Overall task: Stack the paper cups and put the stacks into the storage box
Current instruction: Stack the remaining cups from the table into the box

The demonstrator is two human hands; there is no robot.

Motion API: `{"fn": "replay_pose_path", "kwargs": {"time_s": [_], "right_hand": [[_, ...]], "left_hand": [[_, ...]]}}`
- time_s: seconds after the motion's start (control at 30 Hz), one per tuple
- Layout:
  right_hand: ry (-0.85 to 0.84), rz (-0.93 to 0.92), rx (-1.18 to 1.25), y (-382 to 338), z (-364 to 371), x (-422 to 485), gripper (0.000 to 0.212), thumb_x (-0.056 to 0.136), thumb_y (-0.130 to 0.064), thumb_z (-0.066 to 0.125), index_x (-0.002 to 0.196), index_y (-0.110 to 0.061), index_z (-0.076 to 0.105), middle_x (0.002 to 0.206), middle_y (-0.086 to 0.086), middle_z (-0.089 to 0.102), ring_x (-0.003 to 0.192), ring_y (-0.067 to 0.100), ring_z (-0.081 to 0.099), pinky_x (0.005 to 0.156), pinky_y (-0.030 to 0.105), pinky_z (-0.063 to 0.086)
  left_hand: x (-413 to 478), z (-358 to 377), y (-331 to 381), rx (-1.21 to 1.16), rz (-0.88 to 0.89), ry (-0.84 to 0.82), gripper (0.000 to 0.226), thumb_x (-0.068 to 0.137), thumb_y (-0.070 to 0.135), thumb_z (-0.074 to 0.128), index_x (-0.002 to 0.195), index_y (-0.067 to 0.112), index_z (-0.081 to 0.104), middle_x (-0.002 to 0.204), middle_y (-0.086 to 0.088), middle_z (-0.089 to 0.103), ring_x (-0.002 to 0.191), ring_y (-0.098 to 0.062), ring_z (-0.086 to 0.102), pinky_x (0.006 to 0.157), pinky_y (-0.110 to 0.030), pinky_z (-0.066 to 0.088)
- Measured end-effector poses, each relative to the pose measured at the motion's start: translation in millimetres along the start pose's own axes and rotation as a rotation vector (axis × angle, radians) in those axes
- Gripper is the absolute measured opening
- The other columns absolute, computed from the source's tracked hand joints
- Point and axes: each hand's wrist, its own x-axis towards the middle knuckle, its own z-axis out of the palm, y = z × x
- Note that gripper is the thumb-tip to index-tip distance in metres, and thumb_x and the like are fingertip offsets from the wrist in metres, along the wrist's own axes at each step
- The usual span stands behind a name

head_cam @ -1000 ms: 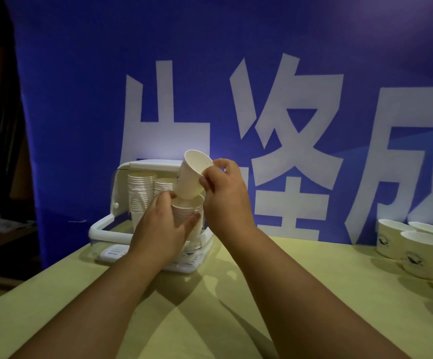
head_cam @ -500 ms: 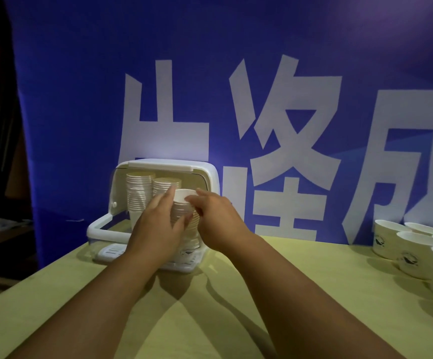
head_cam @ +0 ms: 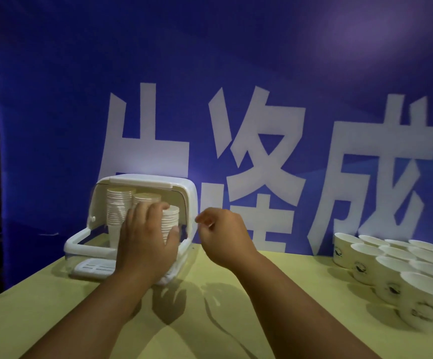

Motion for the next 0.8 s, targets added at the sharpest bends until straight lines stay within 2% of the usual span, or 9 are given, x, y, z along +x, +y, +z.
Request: {"fn": "replay_pose_path", "kwargs": {"time_s": [0.1, 0.2, 0.37, 0.47, 0.57, 0.7, 0.73, 0.8], "right_hand": [[0.02, 0.07, -0.08, 24.6, -31.2, -24.6, 0.021, 0.092, -0.03, 0.064, 0.113, -0.03, 0.068, 0.101, -0.014, 0.066, 0.087, 0.005, 0.062, 0.079, 0.023, 0.055], [0.086, 0.162, -0.136, 52.6, -70.5, -51.9, 0.018, 0.092, -0.027, 0.065, 0.108, -0.031, 0.068, 0.097, -0.017, 0.065, 0.081, 0.002, 0.061, 0.074, 0.019, 0.054], [0.225, 0.226, -0.212, 86.3, -141.2, -100.7, 0.014, 0.09, -0.025, 0.064, 0.099, -0.036, 0.066, 0.096, -0.018, 0.063, 0.084, 0.001, 0.06, 0.072, 0.016, 0.052], [0.322, 0.236, -0.258, 100.1, -182.0, -128.1, 0.013, 0.09, -0.025, 0.066, 0.096, -0.035, 0.064, 0.1, -0.019, 0.059, 0.089, 0.004, 0.058, 0.072, 0.016, 0.052], [0.407, 0.288, -0.331, 116.5, -217.1, -150.5, 0.017, 0.088, -0.024, 0.068, 0.102, -0.034, 0.064, 0.109, -0.015, 0.057, 0.086, 0.004, 0.057, 0.069, 0.013, 0.047], [0.467, 0.406, -0.43, 142.9, -257.3, -172.9, 0.032, 0.088, -0.022, 0.068, 0.118, -0.033, 0.061, 0.131, -0.011, 0.048, 0.088, 0.004, 0.057, 0.064, 0.011, 0.044], [0.479, 0.433, -0.459, 148.9, -265.7, -177.9, 0.037, 0.088, -0.022, 0.067, 0.123, -0.033, 0.059, 0.135, -0.01, 0.046, 0.09, 0.004, 0.055, 0.065, 0.012, 0.043], [0.499, 0.493, -0.503, 161.9, -278.7, -186.9, 0.048, 0.088, -0.022, 0.068, 0.133, -0.033, 0.054, 0.144, -0.008, 0.042, 0.099, 0.007, 0.053, 0.071, 0.017, 0.05]], "left_hand": [[-8.0, 0.2, 28.8, -0.014, 0.146, -0.127, 0.019, 0.085, 0.026, 0.076, 0.097, 0.027, 0.061, 0.093, 0.009, 0.062, 0.082, -0.012, 0.056, 0.071, -0.026, 0.05], [-20.1, 10.3, 61.7, -0.032, 0.156, -0.336, 0.013, 0.091, 0.036, 0.068, 0.085, 0.034, 0.056, 0.08, 0.02, 0.056, 0.07, -0.007, 0.054, 0.062, -0.01, 0.034], [-42.3, 31.3, 123.5, -0.124, 0.105, -0.512, 0.015, 0.092, 0.042, 0.06, 0.08, 0.033, 0.056, 0.079, 0.019, 0.059, 0.07, -0.006, 0.056, 0.062, -0.012, 0.042], [-51.4, 43.4, 170.7, -0.163, 0.097, -0.555, 0.017, 0.089, 0.041, 0.06, 0.075, 0.034, 0.054, 0.074, 0.017, 0.058, 0.067, -0.005, 0.056, 0.058, -0.016, 0.046], [-60.2, 58.8, 219.5, -0.234, 0.094, -0.589, 0.014, 0.088, 0.041, 0.06, 0.077, 0.035, 0.055, 0.076, 0.017, 0.06, 0.069, -0.004, 0.058, 0.067, -0.025, 0.058], [-73.4, 85.2, 278.6, -0.316, 0.087, -0.635, 0.005, 0.087, 0.04, 0.059, 0.086, 0.04, 0.054, 0.077, 0.017, 0.06, 0.07, -0.005, 0.059, 0.068, -0.027, 0.059], [-76.8, 92.5, 292.2, -0.339, 0.081, -0.648, 0.008, 0.088, 0.038, 0.059, 0.095, 0.043, 0.056, 0.079, 0.017, 0.06, 0.07, -0.005, 0.059, 0.067, -0.026, 0.058], [-83.8, 106.6, 317.7, -0.388, 0.076, -0.668, 0.034, 0.092, 0.034, 0.057, 0.122, 0.049, 0.052, 0.088, 0.019, 0.06, 0.077, -0.004, 0.059, 0.066, -0.025, 0.056]]}}
